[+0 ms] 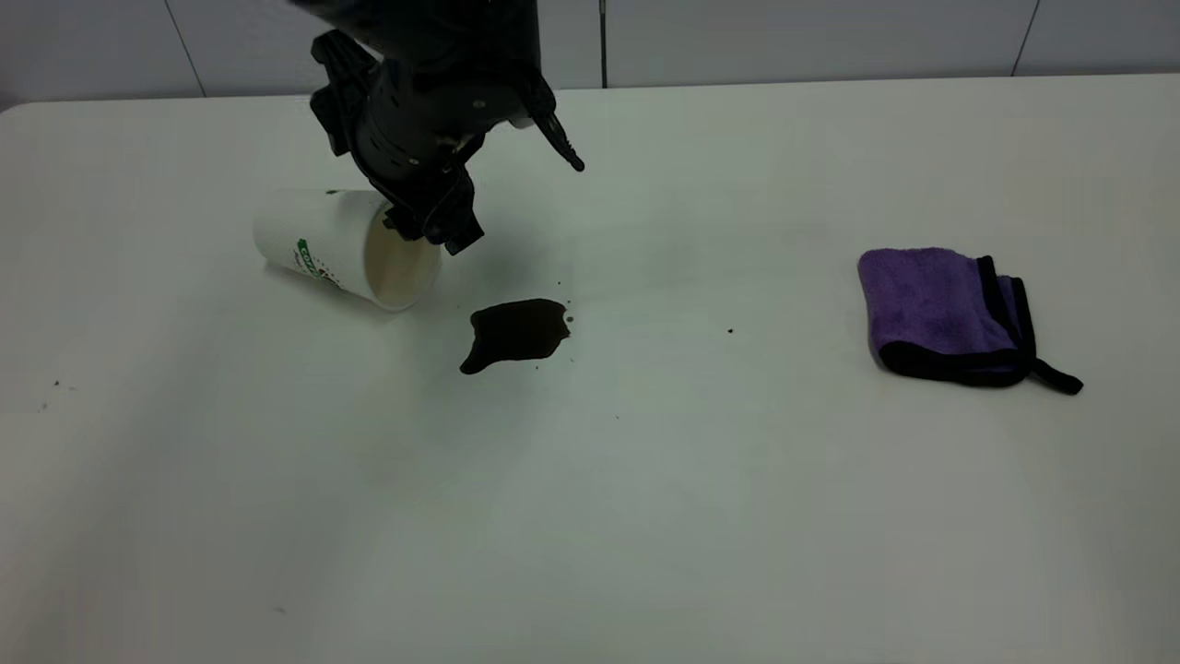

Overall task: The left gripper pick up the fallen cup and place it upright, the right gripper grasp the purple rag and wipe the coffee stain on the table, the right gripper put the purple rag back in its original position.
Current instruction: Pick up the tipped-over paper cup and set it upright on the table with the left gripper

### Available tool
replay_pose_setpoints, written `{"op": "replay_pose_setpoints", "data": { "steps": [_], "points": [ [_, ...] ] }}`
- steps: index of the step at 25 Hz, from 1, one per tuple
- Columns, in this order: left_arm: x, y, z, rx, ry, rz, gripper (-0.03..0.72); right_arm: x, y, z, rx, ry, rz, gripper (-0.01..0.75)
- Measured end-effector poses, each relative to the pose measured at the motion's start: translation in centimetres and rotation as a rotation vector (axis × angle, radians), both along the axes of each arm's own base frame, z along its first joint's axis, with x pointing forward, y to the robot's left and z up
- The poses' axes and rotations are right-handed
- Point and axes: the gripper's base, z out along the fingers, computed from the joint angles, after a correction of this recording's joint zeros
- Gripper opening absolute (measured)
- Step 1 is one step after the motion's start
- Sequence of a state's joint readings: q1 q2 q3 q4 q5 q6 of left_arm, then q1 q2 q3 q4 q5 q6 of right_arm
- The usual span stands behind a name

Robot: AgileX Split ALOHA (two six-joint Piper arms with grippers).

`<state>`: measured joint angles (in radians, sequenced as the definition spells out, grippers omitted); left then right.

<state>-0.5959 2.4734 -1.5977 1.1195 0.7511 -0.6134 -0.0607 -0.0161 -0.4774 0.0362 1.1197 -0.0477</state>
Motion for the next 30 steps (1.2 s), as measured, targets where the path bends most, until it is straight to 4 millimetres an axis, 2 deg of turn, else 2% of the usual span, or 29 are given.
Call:
{"op": "replay_pose_setpoints", "data": {
  "steps": [4, 7, 9, 13, 14, 16, 19, 21, 23, 25, 27, 30],
  "points": [
    [0.1, 0.4, -1.4, 0.050, 0.007, -0.017, 0.538, 0.0, 0.0, 0.0, 0.000, 0.000, 0.000, 0.592],
    [0.4, 1.2, -1.6, 0.081, 0.004, -0.011, 0.445, 0.0, 0.0, 0.0, 0.000, 0.000, 0.000, 0.592],
    [0.8, 1.9, -1.6, 0.092, 0.002, 0.002, 0.351, 0.0, 0.0, 0.0, 0.000, 0.000, 0.000, 0.592],
    [1.3, 3.2, -1.5, 0.113, 0.002, 0.034, 0.096, 0.0, 0.0, 0.0, 0.000, 0.000, 0.000, 0.592],
    [1.5, 3.4, -1.3, 0.129, -0.003, 0.035, 0.060, 0.0, 0.0, 0.0, 0.000, 0.000, 0.000, 0.592],
    [1.8, 3.4, 0.0, 0.140, -0.018, 0.032, 0.027, 0.0, 0.0, 0.0, 0.000, 0.000, 0.000, 0.592],
    [2.5, 2.9, 4.0, 0.056, -0.037, 0.051, 0.008, 0.0, 0.0, 0.0, 0.000, 0.000, 0.000, 0.592],
    [3.0, 3.0, 7.5, -0.060, -0.036, 0.075, 0.008, 0.0, 0.0, 0.0, 0.000, 0.000, 0.000, 0.592],
    [3.6, 3.9, 10.9, -0.212, -0.026, 0.114, 0.007, 0.0, 0.0, 0.0, 0.000, 0.000, 0.000, 0.592],
    [3.9, 5.1, 13.5, -0.373, 0.006, 0.152, 0.007, 0.0, 0.0, 0.0, 0.000, 0.000, 0.000, 0.592],
    [4.2, 6.5, 14.7, -0.495, 0.047, 0.167, 0.007, 0.0, 0.0, 0.0, 0.000, 0.000, 0.000, 0.592],
    [4.4, 8.2, 14.7, -0.652, 0.126, 0.192, 0.007, 0.0, 0.0, 0.0, 0.000, 0.000, 0.000, 0.592]
  ]
}}
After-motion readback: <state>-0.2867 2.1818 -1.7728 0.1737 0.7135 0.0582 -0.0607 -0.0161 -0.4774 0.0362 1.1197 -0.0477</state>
